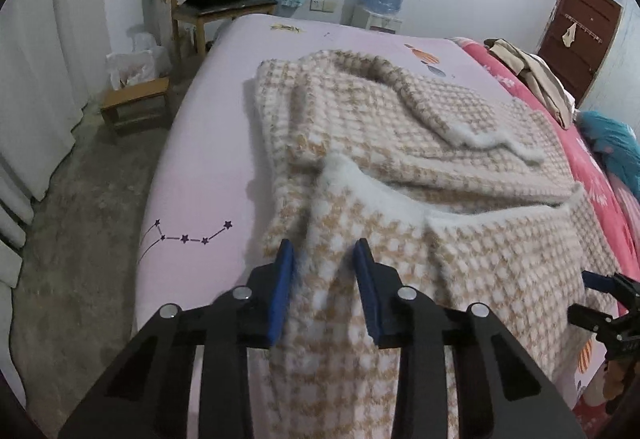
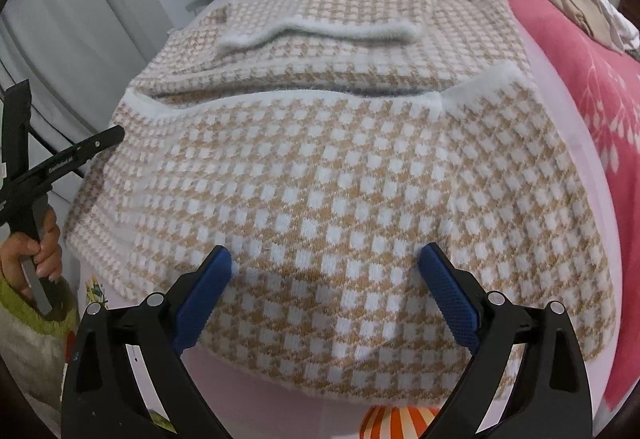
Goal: Fold large clothes
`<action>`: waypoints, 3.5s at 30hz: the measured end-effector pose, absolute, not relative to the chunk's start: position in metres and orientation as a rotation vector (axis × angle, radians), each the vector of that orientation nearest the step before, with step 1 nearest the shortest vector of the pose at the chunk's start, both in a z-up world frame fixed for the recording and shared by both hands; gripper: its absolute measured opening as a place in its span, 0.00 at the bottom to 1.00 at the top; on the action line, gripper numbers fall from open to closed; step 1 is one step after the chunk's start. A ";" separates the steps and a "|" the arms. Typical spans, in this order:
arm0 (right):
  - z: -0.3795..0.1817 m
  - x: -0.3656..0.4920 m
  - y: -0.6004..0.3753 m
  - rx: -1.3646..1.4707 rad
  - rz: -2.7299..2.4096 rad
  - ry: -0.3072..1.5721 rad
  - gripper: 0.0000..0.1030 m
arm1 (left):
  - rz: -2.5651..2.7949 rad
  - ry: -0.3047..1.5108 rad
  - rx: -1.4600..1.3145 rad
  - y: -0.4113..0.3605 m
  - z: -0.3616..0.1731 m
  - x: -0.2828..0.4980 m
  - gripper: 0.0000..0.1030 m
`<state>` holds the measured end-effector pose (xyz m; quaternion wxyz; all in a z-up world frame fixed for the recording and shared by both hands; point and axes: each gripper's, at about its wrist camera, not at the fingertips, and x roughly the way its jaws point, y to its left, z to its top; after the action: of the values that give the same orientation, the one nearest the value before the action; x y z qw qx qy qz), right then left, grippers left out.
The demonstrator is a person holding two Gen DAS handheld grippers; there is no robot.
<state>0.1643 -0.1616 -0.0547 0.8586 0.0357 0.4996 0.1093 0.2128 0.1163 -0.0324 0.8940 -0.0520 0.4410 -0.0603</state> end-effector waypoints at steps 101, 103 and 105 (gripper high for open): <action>-0.048 0.227 -0.290 0.342 0.309 1.035 0.30 | -0.017 0.989 0.199 0.068 -0.041 0.225 0.32; -0.046 0.222 -0.291 0.325 0.309 1.041 0.29 | -0.014 0.988 0.201 0.066 -0.041 0.225 0.32; -0.044 0.217 -0.292 0.321 0.313 1.038 0.26 | -0.014 0.987 0.202 0.066 -0.041 0.224 0.33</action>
<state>0.2173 -0.2920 -0.0441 0.8444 0.1521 0.4917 0.1483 0.2236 0.0663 -0.0414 0.8757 0.0967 0.4731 -0.0068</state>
